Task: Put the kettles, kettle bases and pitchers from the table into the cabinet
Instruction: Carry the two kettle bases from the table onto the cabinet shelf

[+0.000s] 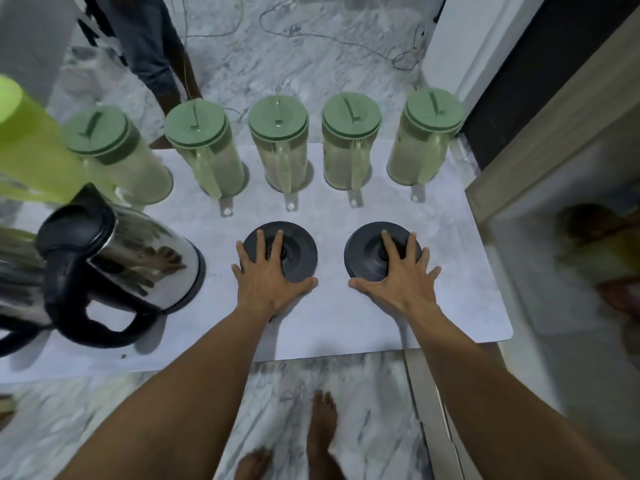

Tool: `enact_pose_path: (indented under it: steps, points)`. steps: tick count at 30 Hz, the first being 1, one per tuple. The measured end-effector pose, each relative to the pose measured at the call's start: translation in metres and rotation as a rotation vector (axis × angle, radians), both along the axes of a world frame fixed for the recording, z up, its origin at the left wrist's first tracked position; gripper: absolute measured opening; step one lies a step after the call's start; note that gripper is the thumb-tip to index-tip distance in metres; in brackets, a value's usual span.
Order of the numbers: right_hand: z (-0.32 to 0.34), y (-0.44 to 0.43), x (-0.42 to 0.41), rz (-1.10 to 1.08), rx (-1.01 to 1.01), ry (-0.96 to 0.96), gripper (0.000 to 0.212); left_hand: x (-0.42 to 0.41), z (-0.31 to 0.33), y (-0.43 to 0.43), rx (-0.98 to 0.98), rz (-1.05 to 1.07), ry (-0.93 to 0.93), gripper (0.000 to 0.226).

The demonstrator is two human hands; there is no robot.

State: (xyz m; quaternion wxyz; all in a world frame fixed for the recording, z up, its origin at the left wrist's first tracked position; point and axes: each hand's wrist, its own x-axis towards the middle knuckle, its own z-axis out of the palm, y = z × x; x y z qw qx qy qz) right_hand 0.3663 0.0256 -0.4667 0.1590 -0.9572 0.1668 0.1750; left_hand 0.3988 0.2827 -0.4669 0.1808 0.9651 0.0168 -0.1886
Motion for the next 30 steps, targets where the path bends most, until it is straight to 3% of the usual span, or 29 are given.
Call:
enact_pose_path:
  steps: [16, 21, 30]
  points:
    - [-0.007, 0.003, -0.020, 0.101, 0.022, -0.212, 0.109, -0.016, 0.003, -0.005, 0.039, 0.026, -0.037, 0.120]
    - [0.004, 0.000, -0.020, 0.020, 0.146, -0.239, 0.126, -0.020, 0.005, -0.005, 0.028, 0.042, -0.049, 0.120]
    - [0.028, -0.001, -0.023, -0.029, 0.189, -0.175, 0.127, -0.023, 0.020, -0.008, 0.033, 0.036, -0.085, 0.118]
